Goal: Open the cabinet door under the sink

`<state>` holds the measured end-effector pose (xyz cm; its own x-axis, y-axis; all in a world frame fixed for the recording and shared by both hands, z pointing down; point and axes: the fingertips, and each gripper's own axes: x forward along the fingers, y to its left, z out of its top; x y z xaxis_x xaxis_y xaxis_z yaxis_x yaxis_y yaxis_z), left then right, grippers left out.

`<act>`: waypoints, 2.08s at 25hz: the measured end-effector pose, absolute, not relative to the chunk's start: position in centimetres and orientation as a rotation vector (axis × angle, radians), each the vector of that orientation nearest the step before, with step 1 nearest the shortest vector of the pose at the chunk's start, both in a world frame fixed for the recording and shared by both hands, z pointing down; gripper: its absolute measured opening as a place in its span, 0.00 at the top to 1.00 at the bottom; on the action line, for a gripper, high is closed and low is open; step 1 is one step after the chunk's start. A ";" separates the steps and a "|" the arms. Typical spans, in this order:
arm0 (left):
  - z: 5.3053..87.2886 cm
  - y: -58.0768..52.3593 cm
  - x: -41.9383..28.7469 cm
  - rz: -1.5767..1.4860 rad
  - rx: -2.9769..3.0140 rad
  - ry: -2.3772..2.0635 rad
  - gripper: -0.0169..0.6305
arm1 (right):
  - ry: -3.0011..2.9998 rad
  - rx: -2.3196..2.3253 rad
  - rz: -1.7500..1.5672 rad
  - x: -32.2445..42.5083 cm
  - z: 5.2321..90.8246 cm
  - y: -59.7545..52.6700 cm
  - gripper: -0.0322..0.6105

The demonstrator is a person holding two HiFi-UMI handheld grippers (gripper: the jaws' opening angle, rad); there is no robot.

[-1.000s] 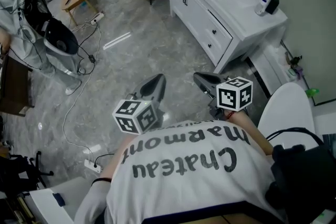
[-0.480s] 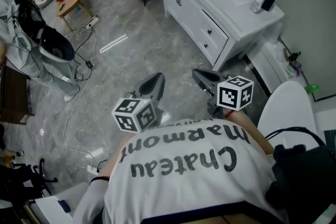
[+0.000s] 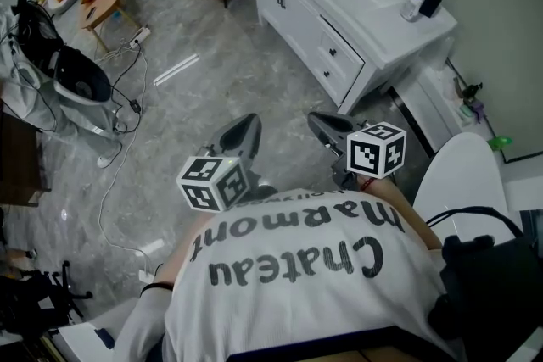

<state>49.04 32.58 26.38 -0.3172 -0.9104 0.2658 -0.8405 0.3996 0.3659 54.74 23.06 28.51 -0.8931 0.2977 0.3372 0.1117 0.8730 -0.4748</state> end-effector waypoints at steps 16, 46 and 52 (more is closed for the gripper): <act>27.3 30.8 39.5 -0.197 1.566 -2.184 0.96 | -2.632 -0.243 0.586 46.2 29.3 21.8 0.94; 25.9 23.5 11.7 -0.156 1.671 -2.082 0.96 | -2.706 -0.031 0.635 20.3 26.7 13.4 0.94; 26.7 22.8 9.9 -0.161 1.666 -2.070 0.96 | -2.673 -0.001 0.651 19.0 28.2 12.5 0.94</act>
<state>9.88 22.81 26.68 -0.1483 -0.9463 0.2874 -0.8904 0.2542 0.3775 19.01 12.50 28.21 -0.9246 0.0910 0.3698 -0.0894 0.8921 -0.4430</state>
